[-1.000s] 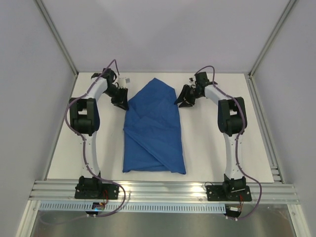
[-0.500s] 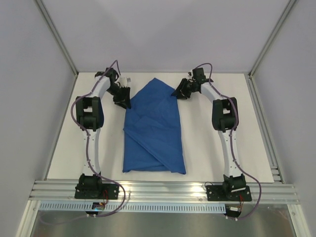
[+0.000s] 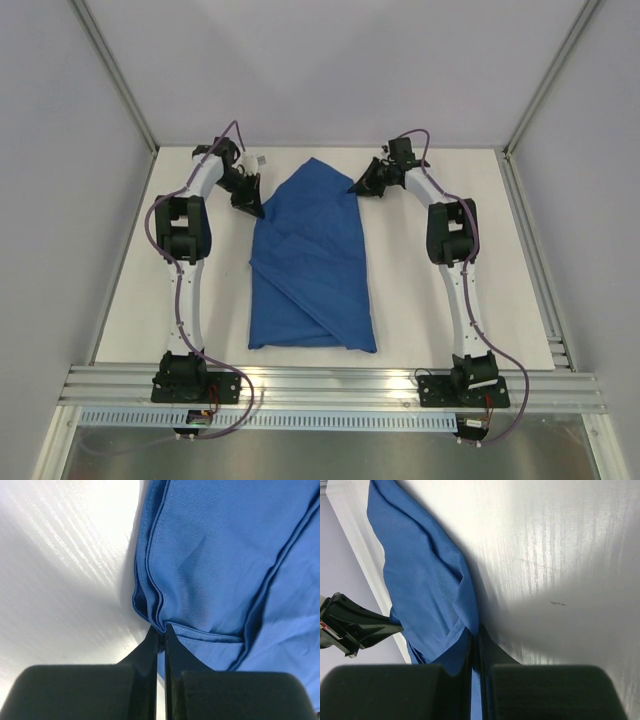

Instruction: Prepare the surgical pack

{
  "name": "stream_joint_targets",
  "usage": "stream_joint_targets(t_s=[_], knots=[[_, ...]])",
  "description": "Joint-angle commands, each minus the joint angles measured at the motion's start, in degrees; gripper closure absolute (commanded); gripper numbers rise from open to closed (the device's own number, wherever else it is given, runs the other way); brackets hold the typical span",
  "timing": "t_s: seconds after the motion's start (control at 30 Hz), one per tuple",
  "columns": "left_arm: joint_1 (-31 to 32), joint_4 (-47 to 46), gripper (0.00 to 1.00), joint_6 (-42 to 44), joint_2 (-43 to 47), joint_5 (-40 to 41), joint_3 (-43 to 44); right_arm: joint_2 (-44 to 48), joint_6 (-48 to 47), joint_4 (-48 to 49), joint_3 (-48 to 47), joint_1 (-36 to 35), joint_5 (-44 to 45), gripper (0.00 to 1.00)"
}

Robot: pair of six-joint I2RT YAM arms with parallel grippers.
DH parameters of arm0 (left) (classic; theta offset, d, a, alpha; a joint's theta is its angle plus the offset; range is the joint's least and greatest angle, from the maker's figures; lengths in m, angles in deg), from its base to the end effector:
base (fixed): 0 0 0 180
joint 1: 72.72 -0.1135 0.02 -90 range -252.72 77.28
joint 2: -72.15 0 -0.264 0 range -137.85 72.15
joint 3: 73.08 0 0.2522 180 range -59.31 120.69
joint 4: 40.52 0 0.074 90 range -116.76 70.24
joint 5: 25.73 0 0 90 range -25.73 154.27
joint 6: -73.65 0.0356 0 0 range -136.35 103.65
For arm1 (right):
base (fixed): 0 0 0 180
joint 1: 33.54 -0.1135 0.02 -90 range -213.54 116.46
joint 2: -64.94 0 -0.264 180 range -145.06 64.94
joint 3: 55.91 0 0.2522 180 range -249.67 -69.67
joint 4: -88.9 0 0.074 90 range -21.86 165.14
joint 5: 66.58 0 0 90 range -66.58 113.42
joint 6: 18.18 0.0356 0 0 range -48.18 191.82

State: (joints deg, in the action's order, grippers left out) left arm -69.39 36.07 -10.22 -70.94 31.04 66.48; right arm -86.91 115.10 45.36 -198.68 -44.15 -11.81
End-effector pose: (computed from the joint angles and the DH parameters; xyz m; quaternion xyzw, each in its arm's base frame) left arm 0.4986 -0.0486 0.1543 0.1033 0.9494 -0.2828 0.0895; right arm 0.5510 0.1241 0.1163 0.1609 0.8937 0.3939 0.1424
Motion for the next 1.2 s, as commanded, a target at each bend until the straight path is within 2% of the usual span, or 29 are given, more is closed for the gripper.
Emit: stream_joint_targets(t_s=[0.0,0.17,0.43,0.63,0.77,0.97,1.17], knots=[[0.4,-2.2,1.0,1.0,5.0,-4.2,1.0,4.3,0.8,5.0,-2.6,0.1,-0.3,1.0],[0.4,-3.9,1.0,2.0,9.3,-4.4,1.5,6.9,0.7,7.3,-4.1,0.9,-0.5,1.0],[0.4,-3.3,1.0,1.0,9.9,-2.5,8.0,7.6,0.9,7.5,-8.2,2.7,-0.3,1.0],[0.4,-1.9,1.0,2.3,11.7,-1.4,9.0,10.8,-1.4,7.8,-7.8,3.0,-2.0,1.0],[0.4,0.9,1.0,4.6,13.7,-1.8,8.7,15.2,-3.3,8.8,-4.8,3.1,-3.2,0.99],[0.4,2.6,1.0,8.6,19.8,-4.6,3.3,23.3,-7.2,9.6,2.0,3.1,-8.2,0.99],[0.4,8.0,1.0,14.0,24.1,-8.9,-0.3,34.5,-13.0,9.6,17.3,3.1,-11.3,0.99]])
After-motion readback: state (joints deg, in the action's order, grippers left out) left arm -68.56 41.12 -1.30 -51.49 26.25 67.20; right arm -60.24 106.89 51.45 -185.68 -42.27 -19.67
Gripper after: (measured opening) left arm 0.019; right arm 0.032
